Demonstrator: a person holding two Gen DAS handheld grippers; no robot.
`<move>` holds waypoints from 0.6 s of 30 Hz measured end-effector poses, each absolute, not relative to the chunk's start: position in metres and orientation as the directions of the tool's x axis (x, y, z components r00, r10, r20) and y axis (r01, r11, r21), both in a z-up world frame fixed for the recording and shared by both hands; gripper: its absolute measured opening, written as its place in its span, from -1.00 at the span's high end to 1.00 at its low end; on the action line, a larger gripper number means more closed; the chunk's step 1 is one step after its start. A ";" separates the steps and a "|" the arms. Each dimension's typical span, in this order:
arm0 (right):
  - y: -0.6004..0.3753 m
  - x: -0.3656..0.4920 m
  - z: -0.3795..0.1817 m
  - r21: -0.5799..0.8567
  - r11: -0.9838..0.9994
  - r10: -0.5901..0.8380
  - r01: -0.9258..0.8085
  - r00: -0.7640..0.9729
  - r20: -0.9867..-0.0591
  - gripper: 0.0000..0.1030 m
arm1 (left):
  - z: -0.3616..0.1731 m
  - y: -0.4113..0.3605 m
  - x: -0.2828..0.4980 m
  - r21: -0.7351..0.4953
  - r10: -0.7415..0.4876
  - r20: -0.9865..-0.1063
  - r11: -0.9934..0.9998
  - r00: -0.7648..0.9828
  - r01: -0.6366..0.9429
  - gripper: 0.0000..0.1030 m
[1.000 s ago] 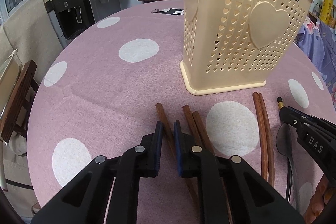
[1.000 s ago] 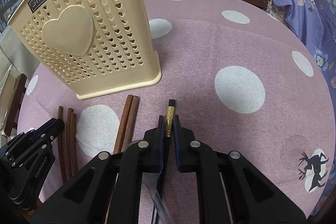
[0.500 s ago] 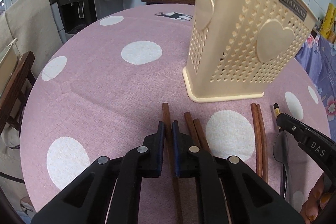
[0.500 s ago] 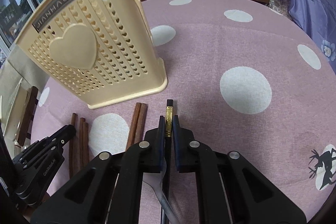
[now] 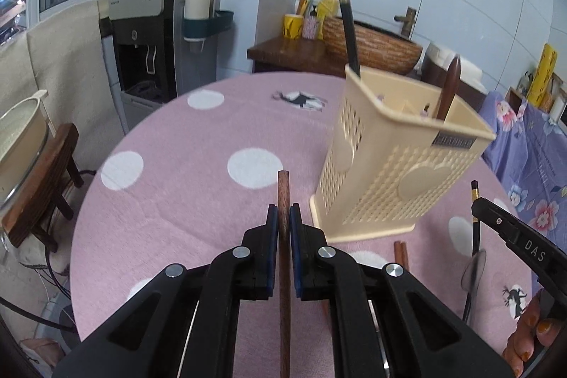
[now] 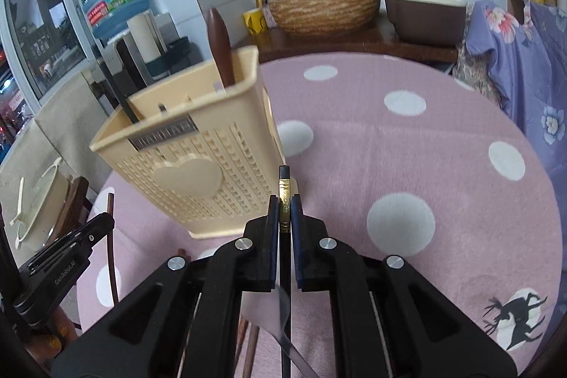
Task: Organize utensils
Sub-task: 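Lift both chopsticks and carry them over the beige holder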
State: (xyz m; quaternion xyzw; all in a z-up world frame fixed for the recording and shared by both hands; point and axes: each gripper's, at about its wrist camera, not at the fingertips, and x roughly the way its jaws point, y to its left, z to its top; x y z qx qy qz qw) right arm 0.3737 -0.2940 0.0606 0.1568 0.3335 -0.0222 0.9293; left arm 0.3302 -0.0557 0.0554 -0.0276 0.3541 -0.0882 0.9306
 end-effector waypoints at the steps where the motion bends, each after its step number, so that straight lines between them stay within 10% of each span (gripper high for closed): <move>1: -0.294 0.371 0.068 0.277 0.951 0.065 0.137 0.788 -0.612 0.85 | 0.061 -0.055 0.330 -0.115 -0.186 -0.643 0.983 0.743 0.147 0.85; 18: -0.286 0.312 0.155 0.232 0.972 0.086 0.022 0.890 -0.447 0.85 | 0.131 -0.040 0.298 -0.156 -0.233 -0.484 0.971 0.843 0.179 0.85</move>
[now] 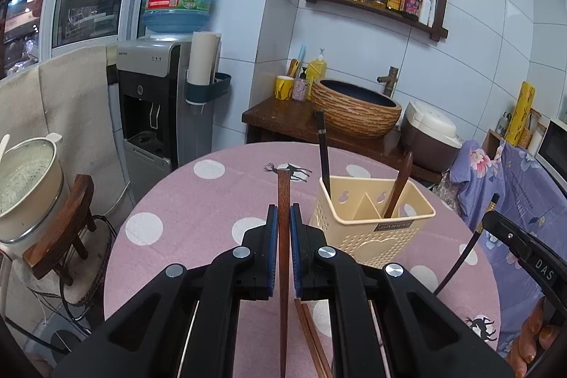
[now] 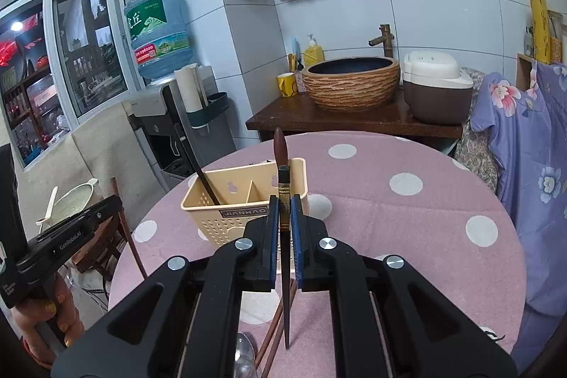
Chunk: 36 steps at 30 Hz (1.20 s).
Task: Organize utensils
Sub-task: 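Lift both chopsticks and carry them over the beige holder, then lower both chopsticks into the holder and open both grippers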
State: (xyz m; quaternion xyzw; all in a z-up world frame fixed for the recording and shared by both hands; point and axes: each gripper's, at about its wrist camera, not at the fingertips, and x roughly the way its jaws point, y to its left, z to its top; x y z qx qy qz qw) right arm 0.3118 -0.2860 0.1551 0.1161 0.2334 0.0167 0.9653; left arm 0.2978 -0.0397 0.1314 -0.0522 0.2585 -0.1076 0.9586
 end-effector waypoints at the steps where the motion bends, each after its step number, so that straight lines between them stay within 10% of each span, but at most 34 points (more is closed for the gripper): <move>1: -0.286 0.310 0.156 0.232 0.972 0.088 0.020 0.892 -0.444 0.85 | 0.133 -0.039 0.297 -0.158 -0.236 -0.481 0.971 0.844 0.182 0.85; 23: -0.291 0.305 0.195 0.263 0.963 0.179 -0.066 0.884 -0.433 0.85 | 0.172 -0.027 0.287 -0.174 -0.274 -0.426 0.960 0.862 0.220 0.85; 36: -0.290 0.331 0.315 0.217 0.973 0.151 -0.085 0.938 -0.311 0.85 | 0.296 -0.048 0.296 -0.181 -0.349 -0.259 0.934 0.901 0.310 0.85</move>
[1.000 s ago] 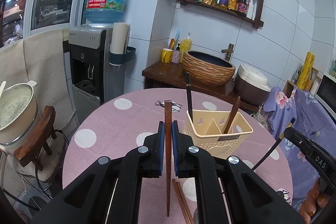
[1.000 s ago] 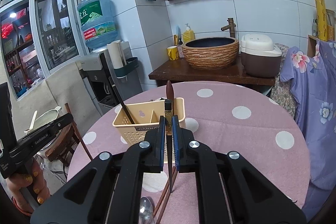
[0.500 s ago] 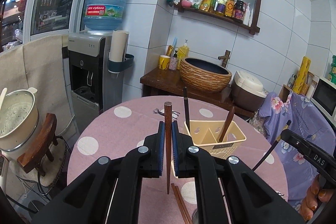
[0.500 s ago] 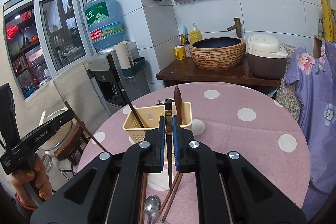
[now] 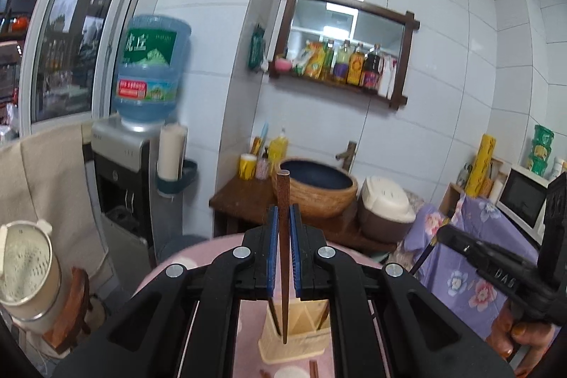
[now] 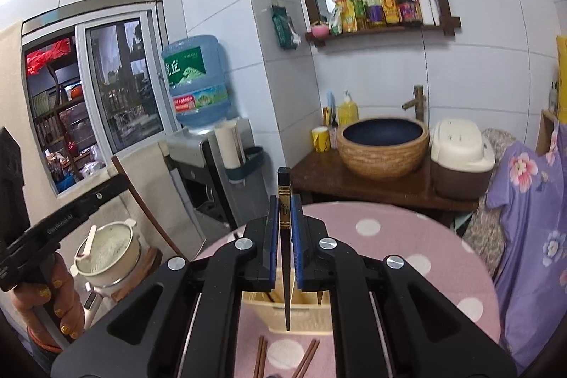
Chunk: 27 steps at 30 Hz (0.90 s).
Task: Organize utensils
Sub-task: 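Lower both chopsticks into the holder and open both grippers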
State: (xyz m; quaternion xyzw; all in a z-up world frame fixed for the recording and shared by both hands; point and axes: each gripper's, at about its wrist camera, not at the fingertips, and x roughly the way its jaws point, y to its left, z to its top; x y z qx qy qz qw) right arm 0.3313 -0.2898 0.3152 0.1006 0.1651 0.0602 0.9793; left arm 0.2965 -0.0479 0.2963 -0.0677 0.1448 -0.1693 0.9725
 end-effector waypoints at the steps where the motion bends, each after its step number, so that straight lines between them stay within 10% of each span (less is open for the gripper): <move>1: -0.289 0.335 0.318 0.211 0.975 0.136 -0.073 0.943 -0.304 0.85 | 0.301 -0.053 0.300 -0.185 -0.353 -0.254 0.932 0.900 0.313 0.85; 27: -0.280 0.399 0.192 0.169 0.985 0.049 0.031 0.891 -0.451 0.85 | 0.146 -0.095 0.369 -0.162 -0.258 -0.531 0.966 0.807 0.202 0.86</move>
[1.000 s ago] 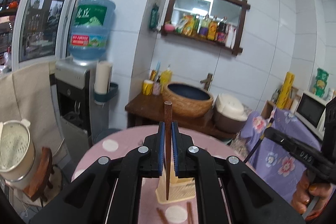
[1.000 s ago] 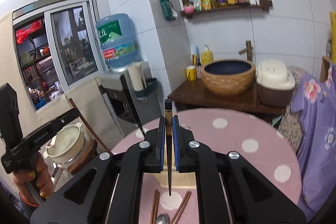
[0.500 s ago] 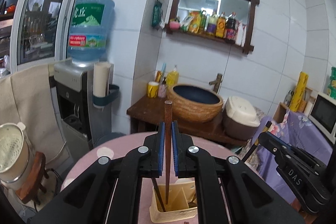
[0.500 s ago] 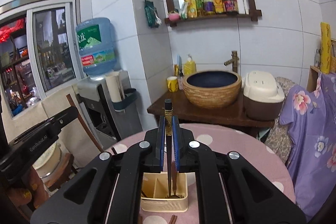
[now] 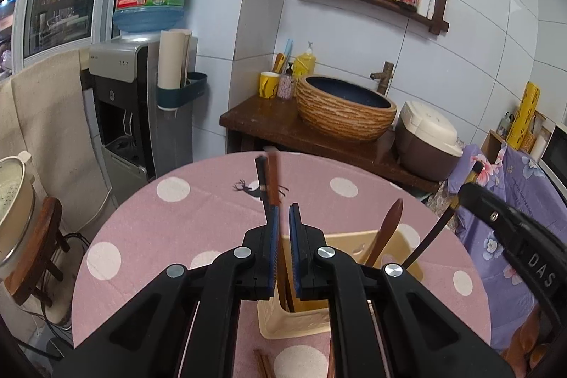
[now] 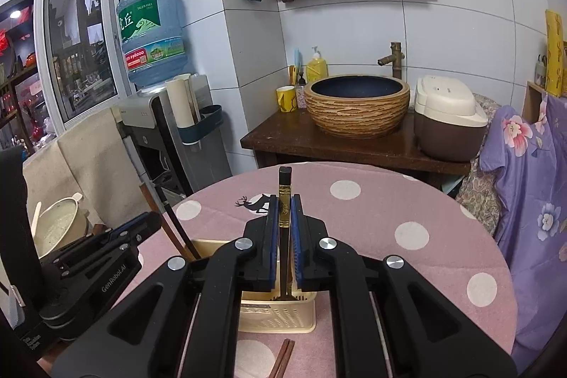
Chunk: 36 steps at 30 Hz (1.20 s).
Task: Organize utensils
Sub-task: 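Lower both chopsticks into the holder and open both grippers, then move both grippers back over the brown chopsticks on the table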
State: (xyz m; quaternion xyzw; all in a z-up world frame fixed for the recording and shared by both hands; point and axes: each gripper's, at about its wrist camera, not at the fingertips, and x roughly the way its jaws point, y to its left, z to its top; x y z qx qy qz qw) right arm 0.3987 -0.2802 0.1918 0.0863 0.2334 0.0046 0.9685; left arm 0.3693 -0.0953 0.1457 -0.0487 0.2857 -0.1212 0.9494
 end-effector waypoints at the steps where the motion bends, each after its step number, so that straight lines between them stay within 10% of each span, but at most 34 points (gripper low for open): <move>1: -0.280 0.399 0.191 0.172 0.985 0.052 0.030 0.891 -0.452 0.85 | 0.145 -0.095 0.370 -0.163 -0.261 -0.534 0.965 0.804 0.206 0.86; 7: -0.285 0.393 0.190 0.209 0.978 0.071 0.026 0.893 -0.444 0.72 | 0.146 -0.092 0.360 -0.157 -0.281 -0.516 0.960 0.809 0.234 0.77; 11: -0.290 0.376 0.188 0.239 0.970 0.073 0.031 0.908 -0.412 0.13 | 0.146 -0.084 0.341 -0.160 -0.288 -0.481 0.957 0.828 0.240 -0.18; 20: -0.277 0.318 0.171 0.135 0.990 0.019 0.035 0.926 -0.378 -0.19 | 0.128 -0.054 0.290 -0.171 -0.278 -0.461 0.960 0.843 0.223 -0.77; 28: -0.277 0.291 0.115 0.125 0.991 0.018 0.051 0.868 -0.496 -0.21 | 0.064 -0.029 0.281 -0.138 -0.196 -0.616 0.980 0.763 0.141 -0.76; 36: -0.283 0.281 0.050 0.168 0.980 0.020 0.108 0.783 -0.622 -0.21 | 0.012 -0.036 0.279 -0.149 -0.236 -0.743 0.971 0.627 0.189 -0.10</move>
